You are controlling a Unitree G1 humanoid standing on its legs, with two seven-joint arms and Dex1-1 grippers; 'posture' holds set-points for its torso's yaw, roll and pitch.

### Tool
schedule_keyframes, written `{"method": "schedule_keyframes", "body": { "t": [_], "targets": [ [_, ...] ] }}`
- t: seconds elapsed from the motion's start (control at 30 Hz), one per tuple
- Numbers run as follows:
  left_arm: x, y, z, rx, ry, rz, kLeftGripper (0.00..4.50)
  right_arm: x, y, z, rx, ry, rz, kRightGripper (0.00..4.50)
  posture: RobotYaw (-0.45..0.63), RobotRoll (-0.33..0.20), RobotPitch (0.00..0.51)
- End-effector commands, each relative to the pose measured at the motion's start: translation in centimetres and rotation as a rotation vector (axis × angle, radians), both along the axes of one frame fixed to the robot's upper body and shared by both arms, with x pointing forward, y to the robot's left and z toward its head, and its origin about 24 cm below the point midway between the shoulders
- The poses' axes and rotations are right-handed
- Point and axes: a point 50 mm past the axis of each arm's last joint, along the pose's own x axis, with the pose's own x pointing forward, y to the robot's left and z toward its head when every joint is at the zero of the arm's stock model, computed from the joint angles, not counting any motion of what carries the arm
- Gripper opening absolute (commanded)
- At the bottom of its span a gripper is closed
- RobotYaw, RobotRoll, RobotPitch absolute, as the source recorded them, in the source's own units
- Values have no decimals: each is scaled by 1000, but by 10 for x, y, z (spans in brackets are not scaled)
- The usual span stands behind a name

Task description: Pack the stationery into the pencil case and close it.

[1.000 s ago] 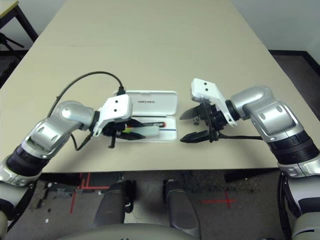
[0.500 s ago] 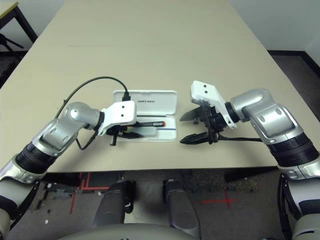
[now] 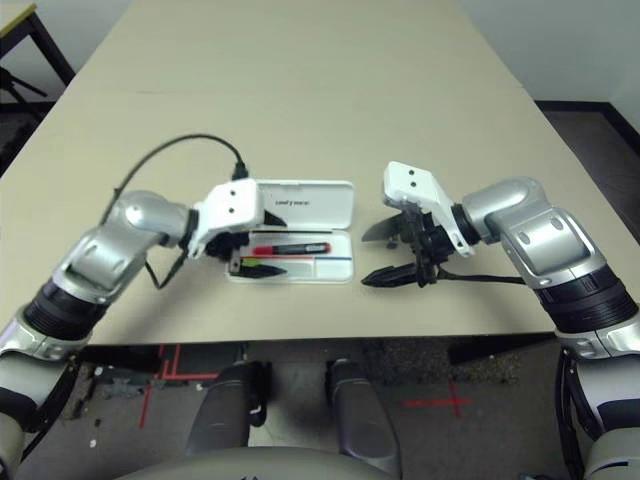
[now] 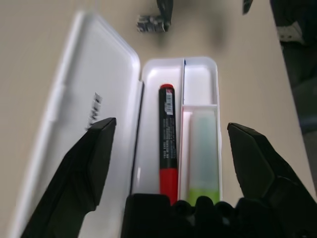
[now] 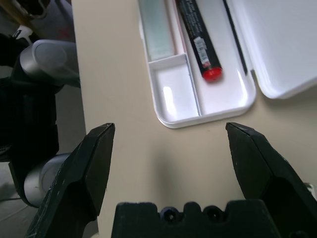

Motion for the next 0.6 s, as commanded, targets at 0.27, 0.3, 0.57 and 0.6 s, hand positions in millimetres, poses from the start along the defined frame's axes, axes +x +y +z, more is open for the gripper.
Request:
{"method": "schedule_keyframes", "body": {
  "t": [0.27, 0.3, 0.57, 0.6],
  "targets": [
    [-19, 35, 25, -18, -8, 25, 4485, -4, -8, 8, 74, -14, -89, 4500, -15, 0, 162],
    [-19, 37, 26, -18, -10, 33, 4485, -6, -8, 9, 91, -16, -110, 4500, -16, 0, 162],
    [-18, 33, 19, -32, -5, 38, 4485, -2, -8, 21, 179, -52, -530, 4500, -25, 0, 165],
    [-18, 32, 19, -33, -5, 38, 4485, -1, -9, 21, 177, -54, -598, 4500, -25, 0, 165]
  ]
}}
